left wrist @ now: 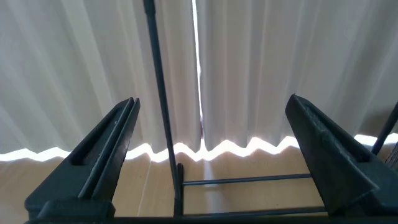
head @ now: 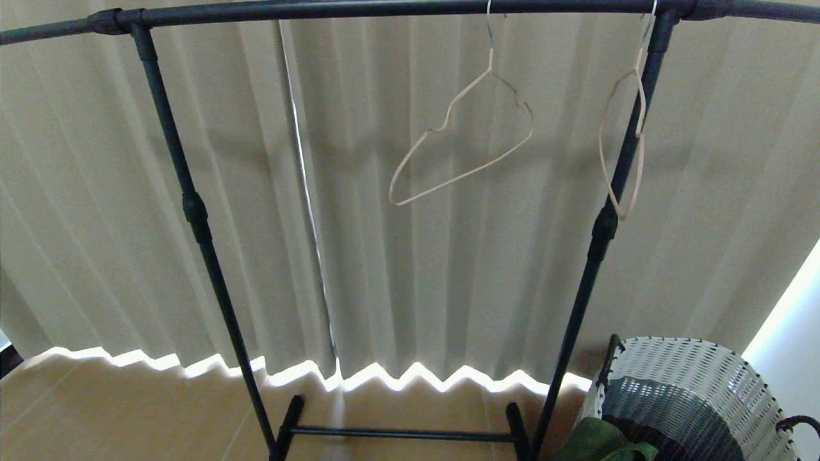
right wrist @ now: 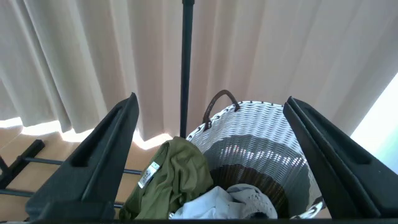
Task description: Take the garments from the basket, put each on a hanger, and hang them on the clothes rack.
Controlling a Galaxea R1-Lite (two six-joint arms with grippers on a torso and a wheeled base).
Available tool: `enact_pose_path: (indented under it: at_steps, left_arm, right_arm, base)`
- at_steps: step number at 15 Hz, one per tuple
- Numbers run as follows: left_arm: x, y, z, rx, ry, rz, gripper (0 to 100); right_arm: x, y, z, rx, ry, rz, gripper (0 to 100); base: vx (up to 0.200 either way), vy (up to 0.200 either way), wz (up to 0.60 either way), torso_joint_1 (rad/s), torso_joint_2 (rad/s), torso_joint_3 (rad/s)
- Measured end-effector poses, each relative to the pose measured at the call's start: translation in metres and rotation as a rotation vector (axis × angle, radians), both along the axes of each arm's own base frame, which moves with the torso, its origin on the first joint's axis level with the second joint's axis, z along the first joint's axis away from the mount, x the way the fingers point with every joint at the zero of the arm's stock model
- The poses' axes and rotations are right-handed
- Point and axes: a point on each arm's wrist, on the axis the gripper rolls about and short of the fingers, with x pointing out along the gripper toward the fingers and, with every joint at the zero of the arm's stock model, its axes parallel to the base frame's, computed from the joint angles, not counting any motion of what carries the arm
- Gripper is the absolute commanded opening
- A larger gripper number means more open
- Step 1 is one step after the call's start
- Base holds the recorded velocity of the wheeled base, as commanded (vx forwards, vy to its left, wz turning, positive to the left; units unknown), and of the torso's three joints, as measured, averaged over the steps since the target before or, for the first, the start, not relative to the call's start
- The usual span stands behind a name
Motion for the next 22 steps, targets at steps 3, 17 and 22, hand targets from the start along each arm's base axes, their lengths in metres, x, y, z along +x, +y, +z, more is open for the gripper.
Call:
enact_pose_path:
  at_steps: [3, 17, 22]
  left_arm:
    - [0.0, 0.0, 0.0, -0.001, 0.0, 0.001, 100]
    - [0.0, 0.0, 0.0, -0.002, 0.001, 0.001, 100]
    - [0.0, 0.0, -0.0001, -0.003, 0.001, 0.001, 100]
  right_arm:
    - [0.0, 0.0, 0.0, 0.0, 0.0, 0.001, 100]
    - [0.0, 0.0, 0.0001, 0.001, -0.001, 0.0, 100]
    - [0.0, 0.0, 0.0001, 0.001, -0.001, 0.001, 100]
  base:
    - [-0.2, 0.0, 0.0, 0.006, 0.0, 0.001]
    - [-0.057, -0.043, 0.0, -0.001, 0.0, 0.002]
    - [0.0, -0.2, 0.0, 0.003, 0.0, 0.001]
